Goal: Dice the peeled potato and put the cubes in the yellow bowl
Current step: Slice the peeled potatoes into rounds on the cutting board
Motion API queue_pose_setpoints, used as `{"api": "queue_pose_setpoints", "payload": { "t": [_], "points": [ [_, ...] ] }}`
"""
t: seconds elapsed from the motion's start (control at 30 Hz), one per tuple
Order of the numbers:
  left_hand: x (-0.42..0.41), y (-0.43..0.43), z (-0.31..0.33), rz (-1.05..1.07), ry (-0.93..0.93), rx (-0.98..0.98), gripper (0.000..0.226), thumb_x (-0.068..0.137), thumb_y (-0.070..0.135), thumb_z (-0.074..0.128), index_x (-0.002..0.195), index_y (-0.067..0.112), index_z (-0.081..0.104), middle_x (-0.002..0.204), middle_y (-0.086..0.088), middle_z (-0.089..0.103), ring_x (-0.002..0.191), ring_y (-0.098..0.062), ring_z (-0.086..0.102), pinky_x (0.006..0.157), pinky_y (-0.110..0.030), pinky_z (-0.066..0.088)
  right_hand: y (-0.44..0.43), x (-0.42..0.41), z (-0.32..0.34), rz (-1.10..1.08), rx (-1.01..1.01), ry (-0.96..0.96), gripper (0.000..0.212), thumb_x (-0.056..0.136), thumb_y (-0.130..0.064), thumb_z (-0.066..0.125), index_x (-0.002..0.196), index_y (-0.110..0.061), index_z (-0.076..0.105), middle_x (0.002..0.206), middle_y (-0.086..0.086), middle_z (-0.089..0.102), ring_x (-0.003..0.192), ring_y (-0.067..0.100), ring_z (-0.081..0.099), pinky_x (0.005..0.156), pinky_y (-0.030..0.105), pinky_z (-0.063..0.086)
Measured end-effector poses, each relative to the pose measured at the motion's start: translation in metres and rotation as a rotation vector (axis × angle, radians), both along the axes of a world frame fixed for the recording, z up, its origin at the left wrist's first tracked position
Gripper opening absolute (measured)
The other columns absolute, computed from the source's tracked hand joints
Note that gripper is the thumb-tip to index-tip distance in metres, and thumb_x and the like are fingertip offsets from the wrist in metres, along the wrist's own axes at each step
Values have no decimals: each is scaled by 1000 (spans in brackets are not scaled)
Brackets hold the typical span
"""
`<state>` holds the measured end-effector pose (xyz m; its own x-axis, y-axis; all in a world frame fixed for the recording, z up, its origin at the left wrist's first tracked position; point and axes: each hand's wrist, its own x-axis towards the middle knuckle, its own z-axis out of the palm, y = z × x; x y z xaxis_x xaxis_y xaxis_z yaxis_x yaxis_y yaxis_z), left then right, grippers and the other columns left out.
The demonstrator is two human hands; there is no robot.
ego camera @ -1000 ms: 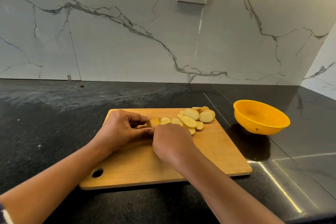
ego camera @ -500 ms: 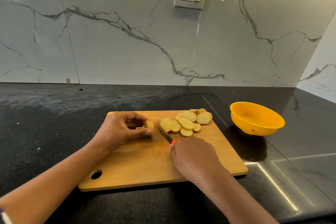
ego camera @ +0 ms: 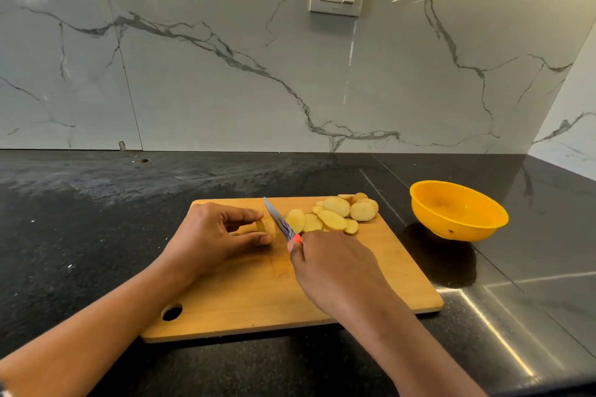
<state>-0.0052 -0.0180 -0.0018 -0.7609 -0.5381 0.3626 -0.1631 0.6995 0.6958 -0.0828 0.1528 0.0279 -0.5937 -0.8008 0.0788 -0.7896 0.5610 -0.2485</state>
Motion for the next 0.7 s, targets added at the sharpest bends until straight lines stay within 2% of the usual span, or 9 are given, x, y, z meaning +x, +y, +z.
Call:
{"api": "queue_pose_setpoints", "payload": {
  "t": [0.13, 0.23, 0.33, 0.47, 0.7],
  "points": [
    [1, -1, 0, 5, -3, -17, 58, 51, 55, 73, 102, 29, 71, 98, 24, 65, 86, 6, 61, 75, -8, 49, -4, 2, 0, 10, 25, 42, 41, 103, -40, 29, 116, -16, 59, 106, 5, 63, 91, 20, 59, 72, 32, 47],
    [1, -1, -1, -1, -5, -39, 57, 53, 54, 73, 104, 28, 71, 100, 21, 66, 86, 6, 62, 77, -10, 50, -6, 2, 1, 19, 56, 50, 35, 104, -35, 32, 117, -16, 58, 107, 5, 63, 85, 18, 55, 60, 27, 39],
    [1, -1, 0, -7, 3, -58, 57, 54, 52, 73, 104, 25, 71, 99, 22, 65, 85, 15, 59, 73, -4, 48, -8, 4, 5, 39, 105, 48, 27, 103, -29, 39, 120, -15, 56, 103, 5, 61, 81, 17, 50, 52, 23, 31],
    [0, -1, 0, -10, 14, -67, 55, 56, 48, 74, 104, 23, 71, 96, 25, 62, 84, 22, 54, 68, -1, 45, -9, 6, 10, 57, 104, 47, 26, 103, -27, 40, 119, -14, 55, 89, 2, 50, 80, 17, 49, 51, 23, 29],
    [1, -2, -2, -15, 30, -77, 56, 54, 52, 73, 103, 23, 72, 97, 22, 65, 89, 20, 55, 72, -1, 45, -9, 9, 11, 49, 127, 37, 25, 103, -27, 41, 119, -14, 55, 88, 2, 49, 80, 17, 49, 51, 23, 30]
  ]
}}
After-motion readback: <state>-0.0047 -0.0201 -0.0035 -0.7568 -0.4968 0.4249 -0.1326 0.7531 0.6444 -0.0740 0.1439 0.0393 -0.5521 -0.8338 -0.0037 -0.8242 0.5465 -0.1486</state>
